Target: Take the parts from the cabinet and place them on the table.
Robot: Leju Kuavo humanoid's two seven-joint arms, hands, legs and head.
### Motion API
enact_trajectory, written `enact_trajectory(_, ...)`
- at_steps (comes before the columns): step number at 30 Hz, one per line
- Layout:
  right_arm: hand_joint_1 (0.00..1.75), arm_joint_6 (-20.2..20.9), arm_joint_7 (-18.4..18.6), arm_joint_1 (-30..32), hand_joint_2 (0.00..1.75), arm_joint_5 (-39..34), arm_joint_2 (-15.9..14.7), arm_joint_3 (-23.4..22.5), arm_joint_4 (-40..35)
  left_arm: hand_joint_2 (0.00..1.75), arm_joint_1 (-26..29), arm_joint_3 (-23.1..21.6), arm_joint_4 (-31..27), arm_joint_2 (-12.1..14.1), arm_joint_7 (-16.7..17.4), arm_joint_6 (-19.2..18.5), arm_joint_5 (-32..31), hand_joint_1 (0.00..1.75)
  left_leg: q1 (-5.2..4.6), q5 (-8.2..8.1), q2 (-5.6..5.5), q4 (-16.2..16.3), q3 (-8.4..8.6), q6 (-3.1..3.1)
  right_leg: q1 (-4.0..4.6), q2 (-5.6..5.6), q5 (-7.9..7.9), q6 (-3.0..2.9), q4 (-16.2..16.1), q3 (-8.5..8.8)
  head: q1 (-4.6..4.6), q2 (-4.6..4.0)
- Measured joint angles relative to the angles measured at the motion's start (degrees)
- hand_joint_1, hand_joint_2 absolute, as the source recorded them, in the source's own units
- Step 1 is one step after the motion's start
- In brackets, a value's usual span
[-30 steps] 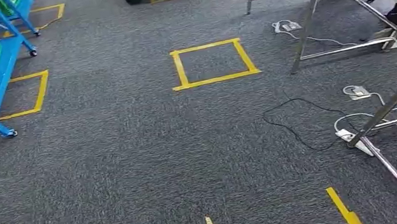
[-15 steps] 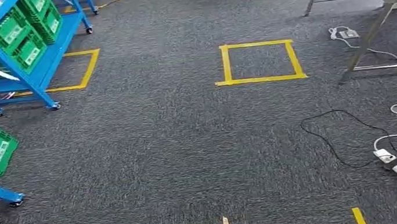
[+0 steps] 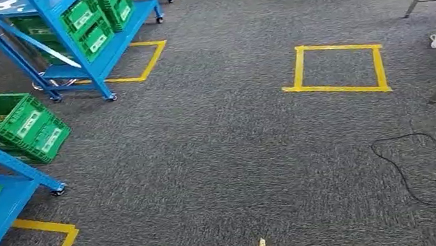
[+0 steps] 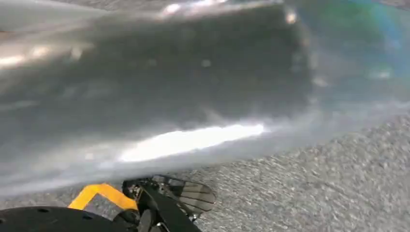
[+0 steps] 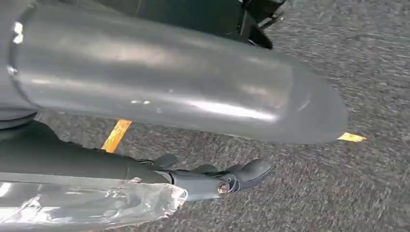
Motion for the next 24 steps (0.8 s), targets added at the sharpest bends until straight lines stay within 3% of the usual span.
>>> enact_trajectory(1,0.00,0.02,-0.09,-0.07,0.00,-0.13,-0.07,-0.02,0.00,0.00,0.02,-0.02,0.00,-0.04,-0.13,-0.09,-0.09,0.00,-0.02,2.67,0.44,-4.96,2.72,0.21,0.04,-0.69,-0.06,0.05,0.00,0.14,0.02,-0.02)
enact_trajectory(2,0.00,0.02,-0.15,-0.12,0.00,-0.15,-0.09,-0.04,0.00,0.00,-0.04,-0.02,0.00,-0.04,-0.24,-0.09,-0.09,0.00,-0.19,4.78,2.01,-10.01,5.61,0.57,0.08,-1.28,-0.17,0.22,0.00,0.35,0.02,-0.02)
enact_trajectory(3,0.00,0.02,-0.26,-0.12,0.00,-0.15,-0.09,-0.04,0.00,0.00,-0.20,-0.02,0.00,-0.04,-0.28,-0.09,-0.11,0.00,-0.63,5.21,5.43,-13.82,7.79,1.08,0.23,-1.82,-0.32,0.44,0.01,0.54,0.00,-0.02)
enact_trajectory(4,0.00,0.02,-0.33,-0.09,0.00,-0.17,-0.11,-0.04,0.00,0.00,-0.52,-0.02,0.00,-0.07,-0.31,-0.09,-0.15,0.00,-1.12,4.85,5.86,-15.07,8.08,1.60,0.66,-2.36,-0.65,0.89,0.33,0.47,-0.04,-0.02)
enact_trajectory(7,0.00,0.02,-0.33,-0.37,0.00,-0.20,-0.13,-0.07,-0.02,0.00,-0.28,-0.02,0.00,-0.11,-0.41,-0.07,-0.18,0.00,-1.27,5.07,3.76,-14.99,7.56,2.46,0.53,-4.54,-0.67,1.51,-0.05,0.99,0.04,-0.02)
enact_trajectory(8,0.00,0.02,-0.35,-0.47,0.00,-0.20,-0.15,-0.09,-0.02,0.00,-0.22,-0.02,0.00,-0.17,-0.41,-0.06,-0.18,0.00,-0.66,5.59,2.92,-15.83,8.17,3.03,0.42,-3.97,-1.21,2.05,0.19,0.82,-0.07,-0.02)
enact_trajectory(9,0.00,0.00,-0.44,-0.51,0.00,-0.20,-0.17,-0.09,-0.02,0.00,-0.18,-0.02,0.00,-0.22,-0.41,-0.07,-0.17,0.00,-0.60,5.70,2.53,-15.89,8.20,3.26,0.20,-0.44,-2.31,2.31,1.49,0.45,0.44,-0.02)
enact_trajectory(10,0.00,0.00,-0.44,-0.45,0.00,-0.22,-0.17,-0.09,-0.02,0.00,-0.35,-0.02,0.00,-0.24,-0.41,-0.07,-0.17,0.00,-0.54,5.81,1.73,-15.87,8.05,3.53,-0.04,1.69,-4.24,2.42,4.83,-0.99,0.50,0.00)
enact_trajectory(12,0.00,0.00,-0.41,-0.18,0.00,-0.22,-0.35,-0.13,-0.02,0.00,-0.51,-0.02,0.00,-0.48,-0.41,-0.09,-0.17,0.00,-0.59,5.88,0.04,-15.84,7.84,3.66,-0.30,3.07,-8.63,2.80,14.66,-5.75,0.61,-0.02)
enact_trajectory(13,0.00,0.00,-0.42,-0.12,0.00,-0.22,-0.39,-0.13,-0.02,0.00,-0.46,-0.02,0.00,-0.48,-0.41,-0.09,-0.17,0.00,-0.59,5.88,-0.80,-15.79,7.81,3.66,-0.30,3.17,-9.43,2.89,17.90,-7.52,0.68,-0.02)
enact_trajectory(14,0.00,0.00,-0.39,-0.04,0.00,-0.22,-0.44,-0.15,-0.02,0.00,-0.36,-0.02,0.00,-0.50,-0.41,-0.07,-0.17,0.00,-0.59,5.88,-1.60,-15.76,7.89,3.65,-0.33,3.19,-8.58,2.95,18.07,-7.89,0.63,-0.02)
enact_trajectory(15,0.00,0.00,-0.39,-0.05,0.00,-0.24,-0.48,-0.15,-0.02,0.00,-0.29,-0.02,0.00,-0.52,-0.41,-0.06,-0.18,0.00,-0.57,5.89,-2.40,-15.73,7.98,3.63,-0.38,3.24,-6.51,2.95,15.74,-7.02,0.63,-0.02)
enact_trajectory(16,0.00,0.00,-0.41,-0.10,0.00,-0.24,-0.52,-0.15,-0.02,0.00,-0.27,-0.02,0.00,-0.55,-0.41,-0.07,-0.17,0.00,-0.52,5.85,-3.24,-15.65,8.12,3.56,-0.50,3.43,-3.71,2.95,11.39,-5.10,0.63,-0.02)
enact_trajectory(17,0.00,0.00,-0.42,-0.14,0.00,-0.22,-0.59,-0.15,-0.02,0.00,-0.30,-0.02,0.00,-0.61,-0.41,-0.07,-0.17,0.00,-0.41,5.75,-4.09,-15.56,8.28,3.39,-0.73,4.33,-0.68,2.96,5.66,-2.42,0.61,-0.02)
enact_trajectory(18,0.00,0.00,-0.41,-0.14,0.00,-0.24,-0.63,-0.15,-0.02,0.00,-0.33,-0.02,0.00,-0.61,-0.41,-0.07,-0.17,0.00,-0.35,5.60,-4.70,-15.41,8.31,3.07,-1.12,6.92,0.30,3.06,1.61,-0.62,0.68,-0.02)
enact_trajectory(19,0.00,0.02,-0.42,-0.15,0.00,-0.22,-0.61,-0.17,-0.02,0.00,-0.46,-0.02,0.00,-0.55,-0.41,-0.07,-0.17,0.00,-0.61,5.57,-5.43,-15.13,7.85,2.64,-1.38,9.59,-0.51,3.03,0.53,-0.16,0.63,-0.02)
enact_trajectory(22,0.00,0.02,-0.37,-0.01,0.00,-0.24,-0.66,-0.20,-0.02,0.00,-0.26,-0.02,0.00,-0.55,-0.41,-0.07,-0.17,0.00,-0.14,6.16,-7.19,-15.13,7.08,1.64,-0.91,7.73,-0.35,2.17,0.81,0.13,0.61,-0.02)
enact_trajectory(23,0.00,0.00,-0.37,-0.01,0.00,-0.26,-0.61,-0.20,-0.02,0.00,-0.17,0.00,0.00,-0.44,-0.41,-0.02,-0.17,0.00,-0.18,6.06,-7.94,-14.99,6.86,1.39,-1.17,6.77,-0.09,1.75,0.42,0.24,0.63,-0.02)
enact_trajectory(24,0.00,0.00,-0.39,-0.14,0.00,-0.26,-0.68,-0.22,-0.02,0.00,-0.17,-0.02,0.00,-0.50,-0.41,-0.02,-0.17,0.00,-0.36,5.14,-5.17,-14.10,6.54,1.17,-1.23,5.96,0.02,1.45,0.25,0.42,0.48,0.00)
